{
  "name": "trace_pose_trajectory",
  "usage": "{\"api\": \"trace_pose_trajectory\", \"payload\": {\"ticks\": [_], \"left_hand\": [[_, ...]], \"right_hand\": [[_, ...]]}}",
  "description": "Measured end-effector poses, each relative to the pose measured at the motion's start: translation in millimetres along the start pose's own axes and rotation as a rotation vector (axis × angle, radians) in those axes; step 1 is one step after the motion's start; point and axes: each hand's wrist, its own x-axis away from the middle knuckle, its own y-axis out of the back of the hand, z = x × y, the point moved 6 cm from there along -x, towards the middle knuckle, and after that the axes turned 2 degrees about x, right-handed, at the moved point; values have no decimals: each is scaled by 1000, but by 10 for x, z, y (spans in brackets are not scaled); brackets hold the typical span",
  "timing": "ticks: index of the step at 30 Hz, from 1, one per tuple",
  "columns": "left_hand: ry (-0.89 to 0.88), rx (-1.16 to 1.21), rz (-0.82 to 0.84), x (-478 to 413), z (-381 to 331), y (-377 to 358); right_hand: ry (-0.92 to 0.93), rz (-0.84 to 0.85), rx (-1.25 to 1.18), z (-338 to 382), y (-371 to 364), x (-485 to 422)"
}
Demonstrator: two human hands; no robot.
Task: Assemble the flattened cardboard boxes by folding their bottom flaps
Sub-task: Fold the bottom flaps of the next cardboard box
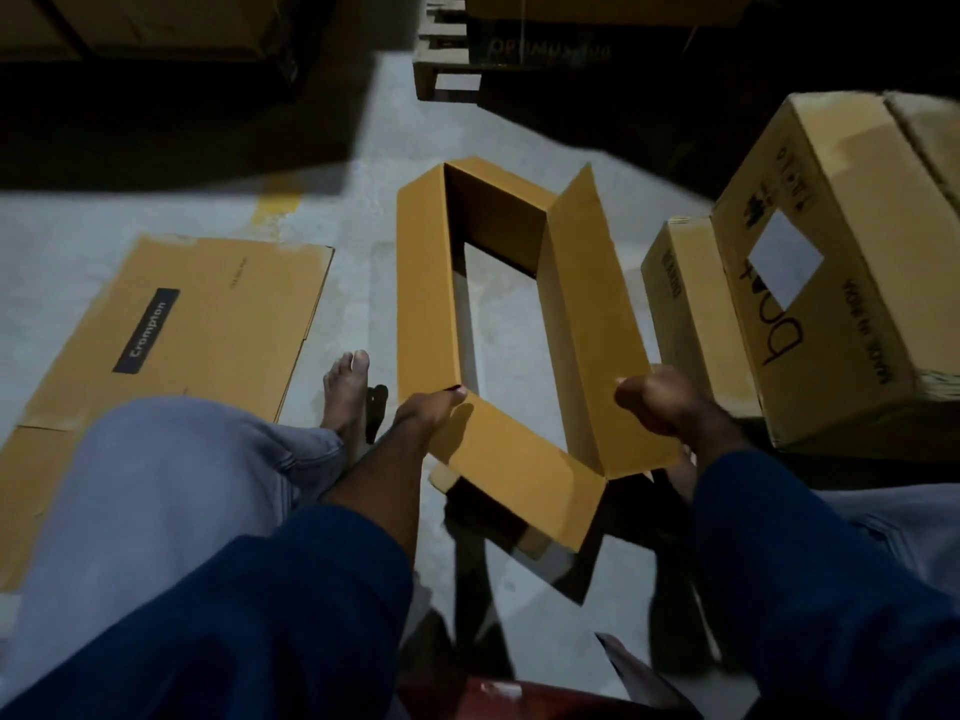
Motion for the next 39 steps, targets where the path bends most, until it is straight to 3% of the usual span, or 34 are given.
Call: {"api": "trace_pose_trajectory", "payload": {"ticks": [1, 2, 3, 7, 10, 12, 15, 18, 22, 24, 28, 30, 31, 32, 33, 35, 37, 39], "left_hand": [[47, -55, 183, 956, -241, 10], [-30, -67, 263, 1514, -447, -25], [-60, -46, 227, 1760, -536, 8], [-23, 235, 387, 1909, -701, 67], [-44, 234, 516, 2147, -764, -169], [-46, 261, 512, 2250, -761, -303], [-57, 266, 509, 2359, -703, -424], [-29, 313, 542, 2357, -667, -514], [-56, 372, 707, 2519, -826, -601], [-93, 385, 684, 2524, -925, -562], [-101, 292, 205, 2355, -857, -237], [55, 237, -22, 2153, -534, 13], [120, 279, -2, 2224, -452, 53], [134, 389, 32, 1603, -191, 60], [11, 399, 25, 853, -10, 21], [84, 635, -3, 61, 241, 35], [207, 836, 61, 400, 141, 18], [240, 915, 123, 1458, -221, 5]], "right_hand": [[22, 15, 30, 56, -56, 51], [43, -1, 63, 95, -107, 70], [73, -16, 111, 143, -141, 112], [144, -33, 315, 287, -360, 278], [207, -103, 307, 361, -545, 432], [207, -126, 264, 375, -645, 543], [199, -10, 220, 442, -785, 649], [217, 62, 378, 492, -869, 644], [328, -66, 517, 618, -905, 688], [342, -85, 380, 668, -899, 729], [315, -12, -9, 824, -859, 740], [304, 32, -185, 929, -852, 767], [297, 47, -273, 972, -853, 771], [293, 59, -361, 1013, -853, 772], [288, 68, -445, 1047, -859, 767], [267, 87, -605, 1104, -874, 762], [244, 104, -720, 1147, -875, 760], [215, 110, -805, 1144, -831, 768]]}}
